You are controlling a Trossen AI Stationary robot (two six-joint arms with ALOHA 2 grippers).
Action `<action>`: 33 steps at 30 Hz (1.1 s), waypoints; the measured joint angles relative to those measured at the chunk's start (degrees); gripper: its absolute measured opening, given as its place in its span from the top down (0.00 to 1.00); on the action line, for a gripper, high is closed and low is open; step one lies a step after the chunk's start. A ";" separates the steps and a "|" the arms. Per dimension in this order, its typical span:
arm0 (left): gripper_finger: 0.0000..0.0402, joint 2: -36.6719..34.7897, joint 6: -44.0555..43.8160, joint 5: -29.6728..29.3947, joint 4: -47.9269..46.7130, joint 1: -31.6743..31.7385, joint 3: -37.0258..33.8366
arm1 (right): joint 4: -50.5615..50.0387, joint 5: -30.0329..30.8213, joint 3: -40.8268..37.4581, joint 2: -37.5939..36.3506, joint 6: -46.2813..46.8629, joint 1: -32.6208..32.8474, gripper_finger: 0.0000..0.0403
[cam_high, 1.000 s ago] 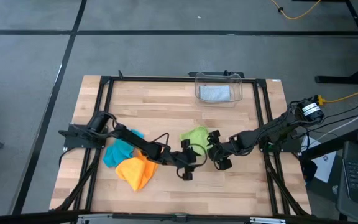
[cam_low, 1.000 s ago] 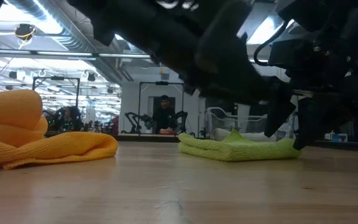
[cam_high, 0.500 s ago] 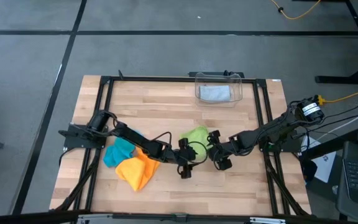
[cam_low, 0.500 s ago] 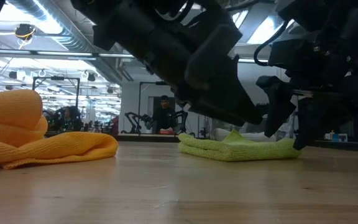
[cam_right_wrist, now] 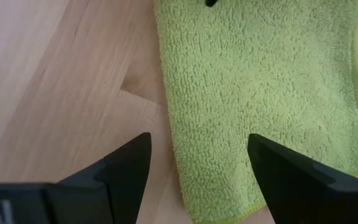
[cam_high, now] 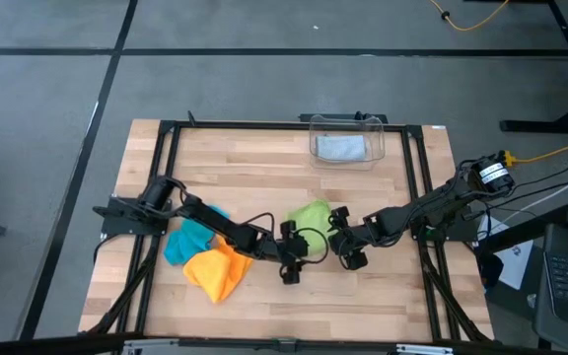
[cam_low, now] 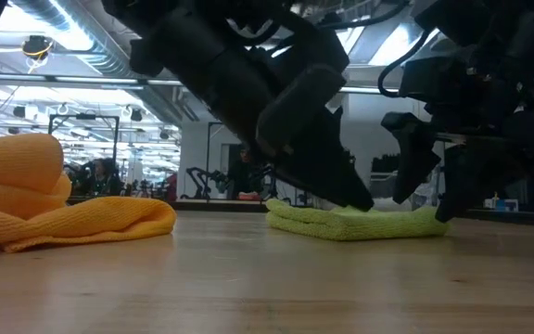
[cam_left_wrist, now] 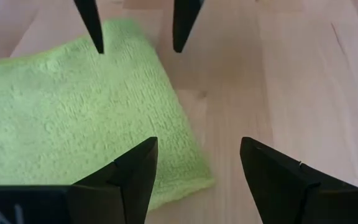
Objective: Fold microfiber towels
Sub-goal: Fold the green microfiber
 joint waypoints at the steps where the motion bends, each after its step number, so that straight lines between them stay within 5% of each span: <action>1: 0.44 0.16 0.00 0.01 0.05 -0.04 0.00 | 0.02 0.00 0.00 0.00 0.00 0.01 0.33; 9: 0.44 3.55 -0.99 -1.07 0.34 -0.11 0.26 | -0.05 -0.49 0.00 0.00 0.00 0.00 0.33; 14: 0.44 3.69 -2.43 -1.39 -0.25 -0.10 0.35 | -2.68 -6.96 -0.01 0.00 -1.91 0.01 0.33; 28: 0.44 3.80 -2.58 -1.43 -0.68 -0.06 0.30 | -2.35 -3.74 0.44 5.62 -2.97 -2.98 0.34; 33: 0.44 3.82 -2.62 -1.43 -0.69 -0.06 0.28 | -1.64 -3.79 0.19 5.40 -2.60 -2.97 0.43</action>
